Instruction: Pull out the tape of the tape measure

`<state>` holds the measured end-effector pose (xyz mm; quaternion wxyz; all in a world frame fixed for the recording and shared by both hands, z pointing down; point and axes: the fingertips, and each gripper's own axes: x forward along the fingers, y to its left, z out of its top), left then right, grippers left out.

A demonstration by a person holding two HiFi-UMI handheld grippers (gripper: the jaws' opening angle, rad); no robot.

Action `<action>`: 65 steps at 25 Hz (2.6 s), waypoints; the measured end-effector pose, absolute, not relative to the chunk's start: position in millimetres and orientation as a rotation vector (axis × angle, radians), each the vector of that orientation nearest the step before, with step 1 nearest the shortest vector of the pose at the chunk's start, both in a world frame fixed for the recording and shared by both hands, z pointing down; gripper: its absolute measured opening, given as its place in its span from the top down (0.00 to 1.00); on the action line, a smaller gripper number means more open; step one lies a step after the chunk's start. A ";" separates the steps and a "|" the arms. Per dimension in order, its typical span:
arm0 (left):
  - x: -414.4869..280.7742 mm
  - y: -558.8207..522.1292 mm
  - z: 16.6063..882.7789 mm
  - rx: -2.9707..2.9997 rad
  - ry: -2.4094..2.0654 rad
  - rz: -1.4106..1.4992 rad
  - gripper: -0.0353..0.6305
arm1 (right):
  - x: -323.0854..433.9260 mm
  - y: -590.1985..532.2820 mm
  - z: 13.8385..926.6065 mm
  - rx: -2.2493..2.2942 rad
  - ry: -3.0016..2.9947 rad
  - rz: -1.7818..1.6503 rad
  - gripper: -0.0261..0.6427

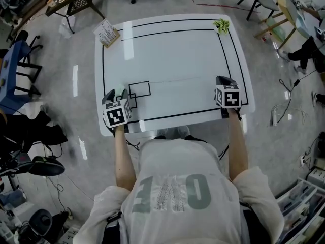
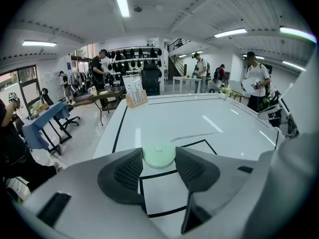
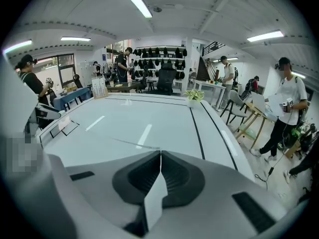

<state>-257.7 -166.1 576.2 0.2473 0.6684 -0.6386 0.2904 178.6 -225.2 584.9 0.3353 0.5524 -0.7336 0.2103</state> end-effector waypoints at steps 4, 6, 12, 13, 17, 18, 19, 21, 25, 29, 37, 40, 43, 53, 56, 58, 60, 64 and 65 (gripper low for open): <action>-258.0 -166.3 586.2 1.808 -1.727 0.772 0.61 | 179.8 -223.3 596.6 1.425 -1.902 0.546 0.92; -257.8 -166.4 589.3 1.801 -1.719 0.759 0.61 | 180.5 -223.1 599.0 1.430 -1.905 0.555 0.92; -253.2 -168.2 600.5 1.795 -1.697 0.777 0.61 | 183.5 -224.4 606.0 1.441 -1.913 0.579 0.91; -252.4 -168.0 601.2 1.796 -1.697 0.781 0.61 | 183.6 -224.4 606.7 1.443 -1.915 0.585 0.91; -248.9 -166.8 604.2 1.804 -1.681 0.813 0.61 | 182.7 -221.4 607.8 1.437 -1.922 0.608 0.91; -248.5 -166.4 604.6 1.807 -1.679 0.826 0.61 | 182.2 -220.3 608.1 1.432 -1.922 0.612 0.91; -248.3 -166.0 604.7 1.808 -1.680 0.836 0.61 | 181.3 -219.3 608.7 1.423 -1.924 0.617 0.91; -247.8 -165.5 604.4 1.806 -1.689 0.836 0.61 | 178.9 -217.6 609.9 1.400 -1.936 0.627 0.91; -246.8 -165.8 602.4 1.818 -1.706 0.813 0.61 | 174.5 -214.0 610.4 1.376 -1.952 0.629 0.91; -246.3 -166.7 600.2 1.822 -1.714 0.812 0.61 | 173.2 -213.6 608.2 1.377 -1.958 0.618 0.90; -243.0 -174.7 579.7 1.856 -1.752 0.801 0.61 | 174.6 -218.2 592.8 1.397 -1.979 0.593 0.85; -243.5 -188.1 550.3 1.894 -1.821 0.759 0.61 | 173.4 -228.2 570.0 1.428 -2.007 0.531 0.85; -240.1 -206.8 508.5 1.960 -1.900 0.685 0.61 | 168.9 -242.4 531.7 1.483 -2.046 0.422 0.85; -190.3 -219.9 359.7 2.225 -2.109 0.329 0.83 | 122.5 -252.1 389.8 1.689 -2.333 0.157 0.87; -172.2 -212.2 329.3 2.309 -2.129 0.242 0.87 | 109.5 -243.9 363.2 1.730 -2.417 0.119 0.88; -163.1 -205.9 312.6 2.350 -2.137 0.178 0.88 | 101.1 -236.7 349.5 1.738 -2.462 0.090 0.89; -156.0 -198.5 299.2 2.380 -2.142 0.124 0.89 | 93.4 -228.1 337.6 1.742 -2.505 0.066 0.89; -144.9 -183.2 286.9 2.408 -2.140 0.031 0.90 | 78.7 -210.8 323.3 1.749 -2.583 0.047 0.90; -142.0 -180.0 285.8 2.417 -2.141 0.012 0.90 | 74.7 -207.1 321.5 1.745 -2.600 0.043 0.90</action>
